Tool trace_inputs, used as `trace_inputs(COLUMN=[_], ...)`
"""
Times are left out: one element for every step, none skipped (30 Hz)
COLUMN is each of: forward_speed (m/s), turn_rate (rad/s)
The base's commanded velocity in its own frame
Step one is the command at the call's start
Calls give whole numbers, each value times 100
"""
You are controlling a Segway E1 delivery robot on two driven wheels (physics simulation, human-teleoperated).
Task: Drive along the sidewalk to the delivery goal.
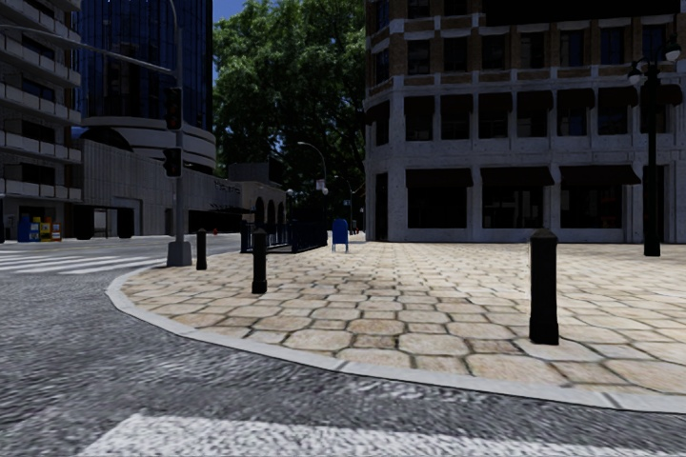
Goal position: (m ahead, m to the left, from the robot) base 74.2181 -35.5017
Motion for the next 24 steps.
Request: trace_inputs(forward_speed=[182,182,182,181,181,181,181,180,180,180,180,180,180,180,180,180,180,180,180,180,180,180,180,180], turn_rate=[-17,-17,-22,-26,-26,-27,-27,-27,-27,-27,-27,-27,-26,-26,-20,-15,-6,-6,0,0,0,0,0,0])
